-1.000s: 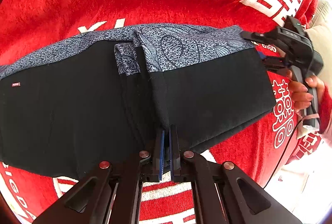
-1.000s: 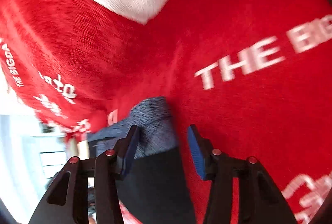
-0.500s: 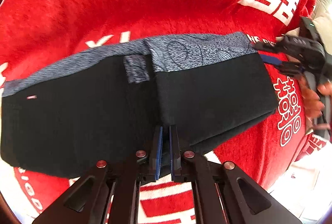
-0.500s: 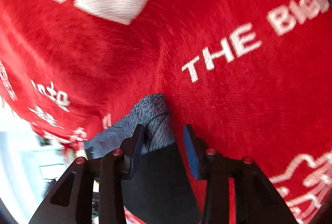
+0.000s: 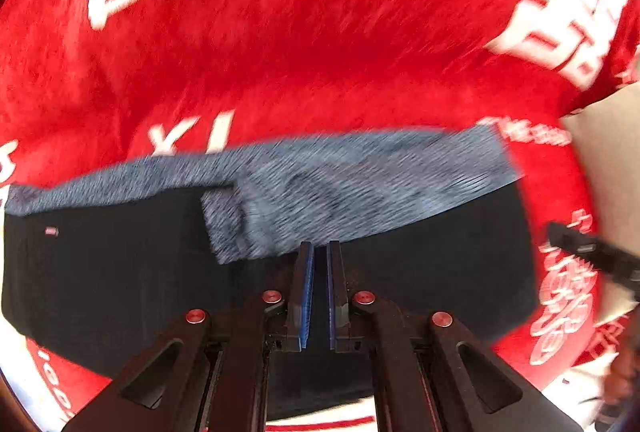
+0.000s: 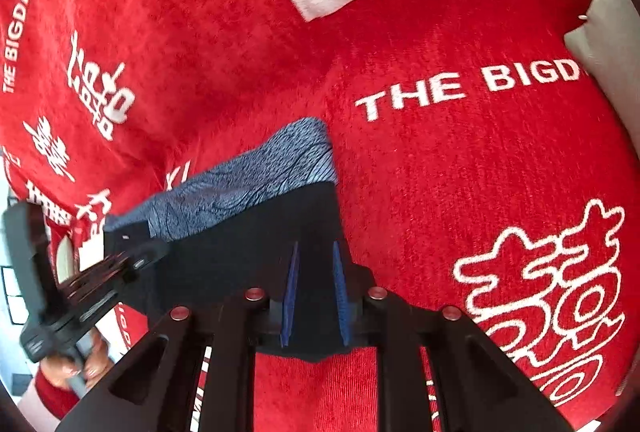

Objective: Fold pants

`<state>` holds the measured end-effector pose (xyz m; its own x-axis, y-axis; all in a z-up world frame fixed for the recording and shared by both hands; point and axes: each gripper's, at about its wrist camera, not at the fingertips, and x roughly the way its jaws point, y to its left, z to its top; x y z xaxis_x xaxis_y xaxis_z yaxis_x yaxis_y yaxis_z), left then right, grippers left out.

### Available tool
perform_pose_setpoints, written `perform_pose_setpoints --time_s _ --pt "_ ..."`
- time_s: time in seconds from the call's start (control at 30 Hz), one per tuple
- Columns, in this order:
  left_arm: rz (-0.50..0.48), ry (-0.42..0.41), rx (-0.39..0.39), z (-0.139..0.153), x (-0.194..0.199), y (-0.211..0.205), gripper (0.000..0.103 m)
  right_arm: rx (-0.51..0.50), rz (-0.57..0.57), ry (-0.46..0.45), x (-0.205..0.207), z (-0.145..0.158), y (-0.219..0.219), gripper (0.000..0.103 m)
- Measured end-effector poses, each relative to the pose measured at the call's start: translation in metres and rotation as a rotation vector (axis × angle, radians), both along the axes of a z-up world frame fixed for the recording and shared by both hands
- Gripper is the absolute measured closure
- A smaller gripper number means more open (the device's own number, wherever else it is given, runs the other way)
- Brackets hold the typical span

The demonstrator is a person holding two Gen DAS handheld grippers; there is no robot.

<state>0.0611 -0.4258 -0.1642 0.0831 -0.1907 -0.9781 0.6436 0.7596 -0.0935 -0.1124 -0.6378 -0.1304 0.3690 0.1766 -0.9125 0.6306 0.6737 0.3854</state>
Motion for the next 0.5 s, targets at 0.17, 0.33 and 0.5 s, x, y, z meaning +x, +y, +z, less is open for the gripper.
perform_pose_setpoints --time_s 0.17,0.33,0.5 --pt "-0.002 0.003 -0.025 -0.003 -0.014 0.032 0.097 -0.002 0.045 0.013 -0.001 -0.002 0.016 0.083" --pt "0.027 -0.01 -0.011 0.004 -0.017 0.039 0.097 -0.038 0.068 0.038 -0.004 0.001 0.025 0.08" --pt "0.072 -0.013 -0.016 0.008 -0.022 0.043 0.097 -0.053 0.102 0.042 -0.001 0.006 0.031 0.077"
